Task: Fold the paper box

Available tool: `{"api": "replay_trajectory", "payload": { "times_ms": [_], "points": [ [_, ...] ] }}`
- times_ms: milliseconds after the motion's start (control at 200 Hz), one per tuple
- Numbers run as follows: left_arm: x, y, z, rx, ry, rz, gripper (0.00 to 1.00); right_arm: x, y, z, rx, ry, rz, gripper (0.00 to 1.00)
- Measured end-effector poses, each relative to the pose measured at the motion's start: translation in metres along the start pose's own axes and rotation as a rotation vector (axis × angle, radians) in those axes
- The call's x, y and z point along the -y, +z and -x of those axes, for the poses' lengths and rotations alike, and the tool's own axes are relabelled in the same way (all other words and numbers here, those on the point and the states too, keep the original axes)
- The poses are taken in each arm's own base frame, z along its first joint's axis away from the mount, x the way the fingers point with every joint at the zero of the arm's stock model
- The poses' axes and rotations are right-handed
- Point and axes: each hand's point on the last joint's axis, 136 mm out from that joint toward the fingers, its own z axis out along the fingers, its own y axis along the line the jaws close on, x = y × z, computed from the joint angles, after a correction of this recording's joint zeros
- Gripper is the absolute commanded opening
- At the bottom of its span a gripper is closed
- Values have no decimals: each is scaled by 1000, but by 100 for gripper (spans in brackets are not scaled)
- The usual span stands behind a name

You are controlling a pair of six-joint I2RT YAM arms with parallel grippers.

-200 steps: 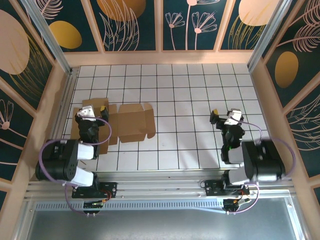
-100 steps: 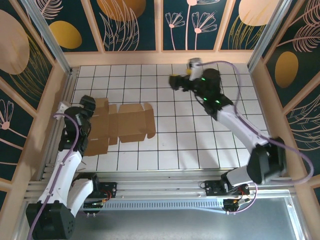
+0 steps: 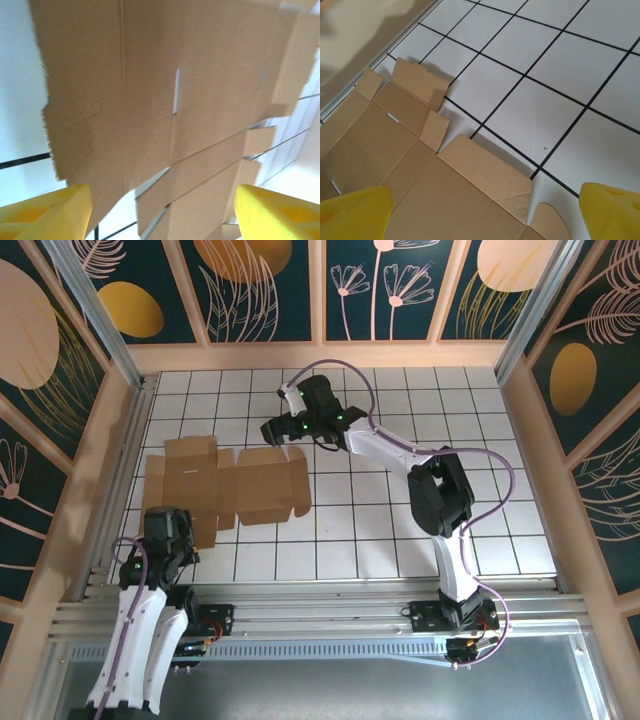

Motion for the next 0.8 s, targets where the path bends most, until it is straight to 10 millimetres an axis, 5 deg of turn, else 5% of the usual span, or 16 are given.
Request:
{"api": "replay_trajectory", "payload": {
  "times_ms": [125, 375, 666, 796],
  "points": [
    [-2, -13, 10, 55, -25, 37, 83, 1, 2, -5, -13, 3, 3, 97],
    [-45, 10, 15, 88, -11, 200, 91, 9, 4, -37, -72, 10, -11, 98],
    [-47, 41, 12, 76, 66, 202, 57, 6, -11, -43, -77, 11, -14, 98],
    [-55, 43, 13, 77, 130, 275, 31, 3, -19, -38, -64, 8, -11, 98]
  ]
}}
